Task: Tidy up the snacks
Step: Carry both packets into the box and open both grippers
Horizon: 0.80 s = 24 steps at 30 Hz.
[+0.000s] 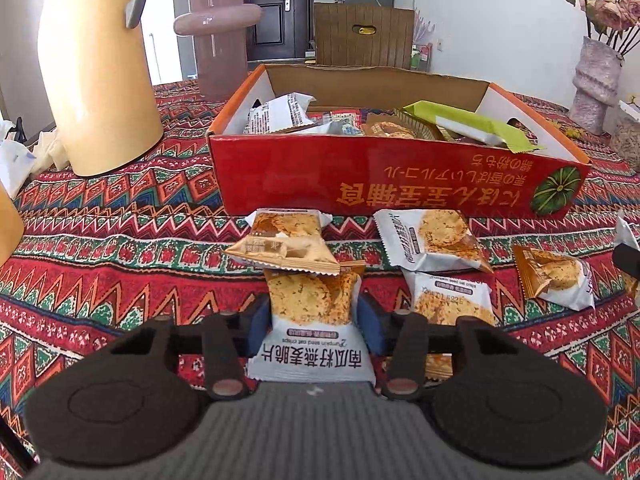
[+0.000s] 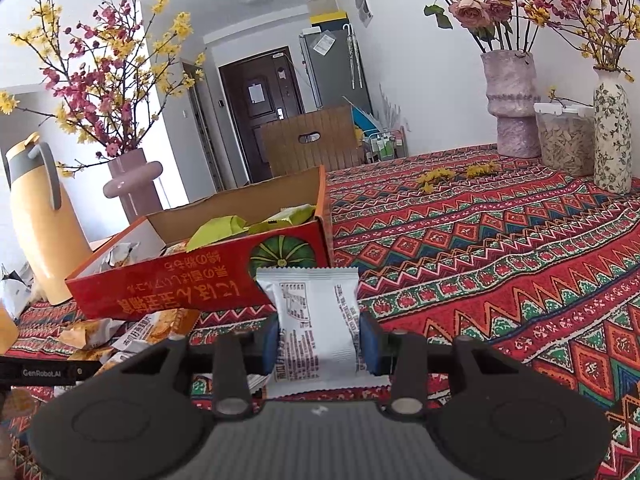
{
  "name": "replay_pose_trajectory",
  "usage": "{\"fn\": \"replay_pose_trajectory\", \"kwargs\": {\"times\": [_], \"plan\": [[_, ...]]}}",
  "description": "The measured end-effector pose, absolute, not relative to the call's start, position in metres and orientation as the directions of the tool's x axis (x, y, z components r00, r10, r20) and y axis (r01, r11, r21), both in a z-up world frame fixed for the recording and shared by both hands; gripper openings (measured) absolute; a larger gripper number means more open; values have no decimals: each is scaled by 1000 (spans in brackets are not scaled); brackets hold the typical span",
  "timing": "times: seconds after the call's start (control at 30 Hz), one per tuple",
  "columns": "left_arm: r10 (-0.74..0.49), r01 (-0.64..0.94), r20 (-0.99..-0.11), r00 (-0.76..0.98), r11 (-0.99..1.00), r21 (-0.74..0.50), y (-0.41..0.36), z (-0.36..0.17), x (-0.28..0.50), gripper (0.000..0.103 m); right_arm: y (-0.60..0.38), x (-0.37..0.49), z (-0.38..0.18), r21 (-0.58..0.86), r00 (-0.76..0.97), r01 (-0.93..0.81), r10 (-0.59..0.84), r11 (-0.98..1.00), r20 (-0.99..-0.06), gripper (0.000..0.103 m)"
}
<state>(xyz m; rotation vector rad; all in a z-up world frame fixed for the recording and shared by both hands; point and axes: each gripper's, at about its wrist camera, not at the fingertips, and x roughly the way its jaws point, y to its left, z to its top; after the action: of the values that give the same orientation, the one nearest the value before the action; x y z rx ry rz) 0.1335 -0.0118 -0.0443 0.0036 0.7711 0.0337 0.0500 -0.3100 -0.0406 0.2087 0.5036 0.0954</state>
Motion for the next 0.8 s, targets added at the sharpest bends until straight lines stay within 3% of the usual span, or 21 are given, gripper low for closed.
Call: {"fn": "replay_pose_trajectory", "kwargs": {"times": [0.1,0.4,0.8], "plan": [[16,-15,-691,723,1000,7,-12,-43,129,42,-309,49,-40,216,874,-39,138,976,-467,40],[-36,33,-632,774,999,-16,-14,-26,105,41,-303,43,-32,208,874,-61,153,976,-461,40],[-74,69,-484,872,997,-28,-22,30,100,41,-280,55,0,177,903,-129,189,976,-385,40]]}}
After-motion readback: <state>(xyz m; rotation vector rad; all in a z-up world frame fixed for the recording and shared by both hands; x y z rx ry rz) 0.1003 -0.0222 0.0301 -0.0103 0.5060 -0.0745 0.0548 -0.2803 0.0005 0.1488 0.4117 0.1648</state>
